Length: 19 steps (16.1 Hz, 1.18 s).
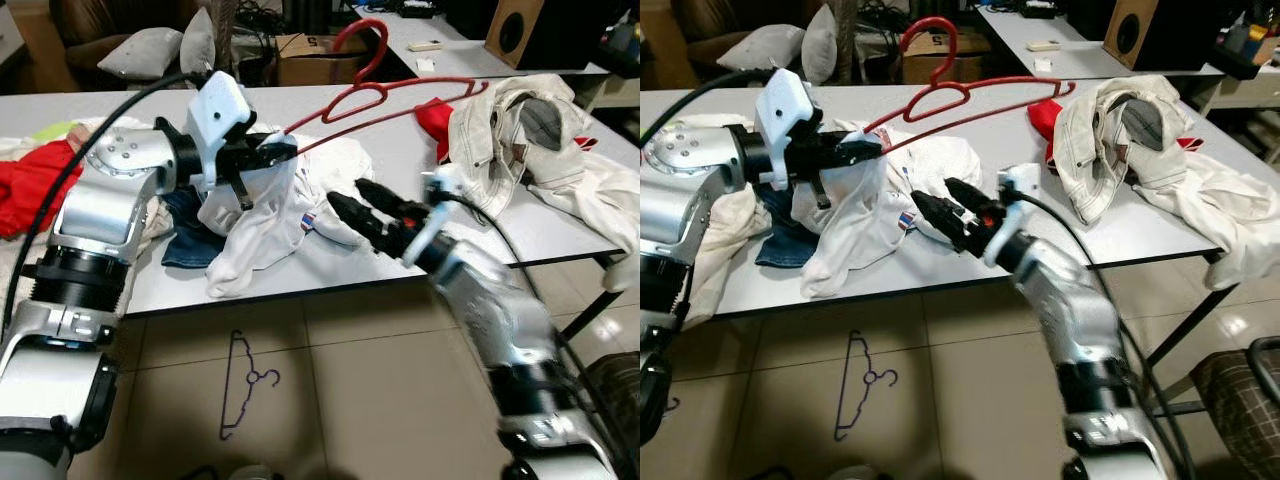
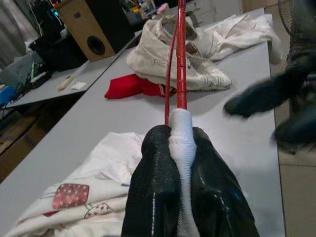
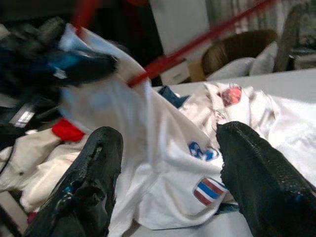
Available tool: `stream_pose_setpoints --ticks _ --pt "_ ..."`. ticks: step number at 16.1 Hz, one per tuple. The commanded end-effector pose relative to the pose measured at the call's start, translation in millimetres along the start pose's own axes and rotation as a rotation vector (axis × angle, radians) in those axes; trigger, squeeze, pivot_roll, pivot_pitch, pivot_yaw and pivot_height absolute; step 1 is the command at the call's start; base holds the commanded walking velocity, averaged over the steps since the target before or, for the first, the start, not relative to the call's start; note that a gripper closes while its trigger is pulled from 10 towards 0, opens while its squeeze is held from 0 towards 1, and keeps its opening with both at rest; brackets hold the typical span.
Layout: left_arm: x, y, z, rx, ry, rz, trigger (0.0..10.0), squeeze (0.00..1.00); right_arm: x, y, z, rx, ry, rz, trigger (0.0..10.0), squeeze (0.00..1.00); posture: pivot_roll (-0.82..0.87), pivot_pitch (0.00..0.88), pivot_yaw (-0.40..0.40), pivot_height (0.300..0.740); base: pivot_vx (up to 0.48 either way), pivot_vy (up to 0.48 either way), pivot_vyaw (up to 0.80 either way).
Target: Hang hanger
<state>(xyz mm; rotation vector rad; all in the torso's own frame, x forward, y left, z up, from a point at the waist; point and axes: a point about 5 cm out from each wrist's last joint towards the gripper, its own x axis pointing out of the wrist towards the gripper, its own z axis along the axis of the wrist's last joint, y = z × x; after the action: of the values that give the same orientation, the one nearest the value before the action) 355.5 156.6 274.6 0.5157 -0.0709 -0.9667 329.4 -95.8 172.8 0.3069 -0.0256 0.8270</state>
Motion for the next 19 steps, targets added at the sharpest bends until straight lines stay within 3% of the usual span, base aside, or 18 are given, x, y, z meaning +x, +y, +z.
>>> stream_pose_setpoints --ticks 1,6,8,10,14,16,19 --pt "4.8 -4.8 13 0.022 -0.026 -0.016 0.0 0.00 6.7 -1.3 0 -0.012 -0.002 -0.014 10.0 0.00 0.04 0.000 -0.042 0.740 0.000 0.000 0.00" --pt "20.2 -18.9 29 -0.013 -0.058 -0.017 0.0 0.00 39.6 -0.2 -7 0.006 0.018 -0.059 10.0 0.00 0.08 0.000 -0.041 0.740 0.000 0.000 0.00" --pt "21.3 -19.9 32 -0.019 -0.063 -0.015 0.0 0.00 43.5 1.1 -7 0.008 0.018 -0.059 10.0 0.00 0.08 0.000 -0.042 0.740 0.000 0.000 0.00" --pt "22.0 -21.6 45 -0.052 -0.105 0.000 0.0 0.00 54.1 -2.9 -15 0.013 0.068 -0.146 10.0 0.00 0.10 0.000 -0.044 0.740 0.000 0.000 0.00" --pt "15.7 -8.7 55 -0.031 -0.126 0.078 0.0 0.00 51.0 -8.4 -36 0.027 0.192 -0.239 10.0 0.00 0.10 0.000 -0.034 0.740 0.000 0.000 0.00" --pt "10.5 -6.4 67 -0.033 -0.155 0.063 0.0 0.00 37.3 -20.7 -55 0.034 0.301 -0.339 10.0 0.00 0.09 0.000 -0.027 0.740 0.000 0.000 0.00" --pt "3.7 -3.6 79 -0.018 -0.180 0.060 0.0 0.00 28.1 -32.5 -57 0.040 0.321 -0.398 10.0 0.00 0.08 0.000 -0.028 0.740 0.000 0.000 0.00"
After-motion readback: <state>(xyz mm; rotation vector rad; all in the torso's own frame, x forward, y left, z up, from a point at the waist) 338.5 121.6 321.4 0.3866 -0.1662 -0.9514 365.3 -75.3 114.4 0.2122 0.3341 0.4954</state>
